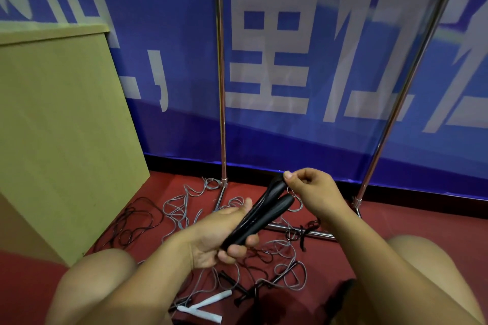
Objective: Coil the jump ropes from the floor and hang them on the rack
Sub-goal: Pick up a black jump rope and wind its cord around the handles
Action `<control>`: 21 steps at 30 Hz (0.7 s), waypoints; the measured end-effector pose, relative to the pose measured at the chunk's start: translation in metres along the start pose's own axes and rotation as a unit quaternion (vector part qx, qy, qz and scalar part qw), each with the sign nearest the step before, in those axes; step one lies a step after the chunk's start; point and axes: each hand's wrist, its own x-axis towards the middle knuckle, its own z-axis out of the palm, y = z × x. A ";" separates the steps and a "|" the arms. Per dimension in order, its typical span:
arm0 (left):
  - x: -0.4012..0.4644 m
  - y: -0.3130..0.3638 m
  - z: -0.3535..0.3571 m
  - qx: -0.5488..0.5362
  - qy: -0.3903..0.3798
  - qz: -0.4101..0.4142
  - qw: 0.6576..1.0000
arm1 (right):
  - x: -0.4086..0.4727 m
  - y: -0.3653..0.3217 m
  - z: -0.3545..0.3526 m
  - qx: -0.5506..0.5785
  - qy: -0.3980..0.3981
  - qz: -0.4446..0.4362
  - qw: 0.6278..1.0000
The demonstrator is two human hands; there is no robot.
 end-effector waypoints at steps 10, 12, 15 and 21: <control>-0.005 0.000 -0.004 -0.029 -0.118 0.089 0.989 | -0.004 0.006 0.007 -0.164 -0.094 -0.013 0.982; -0.004 -0.001 -0.006 -0.047 -0.140 0.096 0.984 | -0.006 0.005 0.008 -0.174 -0.121 -0.016 0.977; -0.003 -0.002 -0.007 -0.056 -0.166 0.119 0.977 | -0.005 0.007 0.010 -0.188 -0.127 -0.017 0.974; 0.001 0.005 -0.001 -0.129 -0.008 0.182 0.975 | -0.010 0.003 0.016 -0.083 -0.142 0.015 0.986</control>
